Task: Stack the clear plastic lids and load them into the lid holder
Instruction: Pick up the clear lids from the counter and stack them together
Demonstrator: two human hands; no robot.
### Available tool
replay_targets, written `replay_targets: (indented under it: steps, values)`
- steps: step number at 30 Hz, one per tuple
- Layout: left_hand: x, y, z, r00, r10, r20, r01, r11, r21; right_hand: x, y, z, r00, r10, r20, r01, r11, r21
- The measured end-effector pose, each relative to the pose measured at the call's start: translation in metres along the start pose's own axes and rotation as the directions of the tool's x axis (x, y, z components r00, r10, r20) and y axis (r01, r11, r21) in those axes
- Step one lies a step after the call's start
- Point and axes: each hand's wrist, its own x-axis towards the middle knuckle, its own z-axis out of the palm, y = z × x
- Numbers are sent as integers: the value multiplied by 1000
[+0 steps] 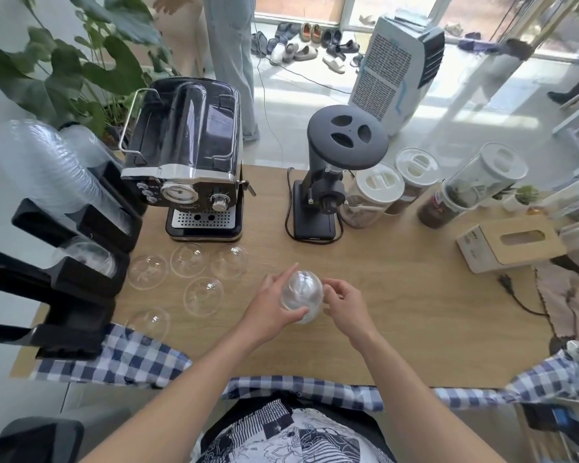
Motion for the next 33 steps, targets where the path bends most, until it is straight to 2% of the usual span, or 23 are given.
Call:
replay_targets:
  steps: [7,13,24,29,33]
  values:
    - [11,8,4,998,47,-47,-46,998,36,0,-12,-3,999,-47,-13,47,999,-24]
    - [12,8,2,999,44,-12,-43,995,85,-2,-24,-11,998,-67,12,68,992,-103]
    - [-2,0,-13,999,33,27,-34,998,50,0,-45,-17,991,-137,1,135,979,-154]
    - [-12,-24,-40,998,32,-62,-28,998,63,8,-72,1,963,-252,90,267,926,-267]
    - [-30,-48,-79,974,20,-227,5,994,110,12,-98,33,898,-382,220,440,793,-422]
